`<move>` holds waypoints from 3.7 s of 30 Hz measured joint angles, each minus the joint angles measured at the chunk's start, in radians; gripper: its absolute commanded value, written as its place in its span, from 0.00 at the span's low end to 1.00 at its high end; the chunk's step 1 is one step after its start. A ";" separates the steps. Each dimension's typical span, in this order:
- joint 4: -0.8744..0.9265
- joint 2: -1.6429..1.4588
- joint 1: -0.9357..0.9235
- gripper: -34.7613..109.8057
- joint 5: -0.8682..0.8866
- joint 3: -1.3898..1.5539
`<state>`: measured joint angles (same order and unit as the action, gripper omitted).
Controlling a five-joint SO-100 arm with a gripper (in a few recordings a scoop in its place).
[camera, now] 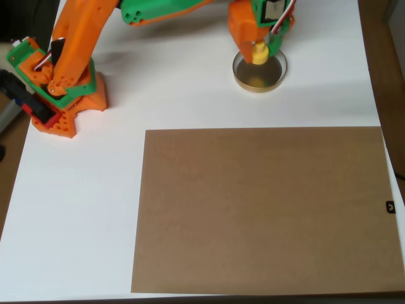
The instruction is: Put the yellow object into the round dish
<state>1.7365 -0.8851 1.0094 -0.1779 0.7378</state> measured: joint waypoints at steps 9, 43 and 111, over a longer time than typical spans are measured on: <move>0.002 0.006 0.018 0.30 -0.002 -0.003; -0.127 -0.620 -0.193 0.43 -0.232 0.706; -0.706 -1.973 -1.299 0.41 0.043 1.890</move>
<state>1.0308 -2.8578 -0.2899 -0.1350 2.6277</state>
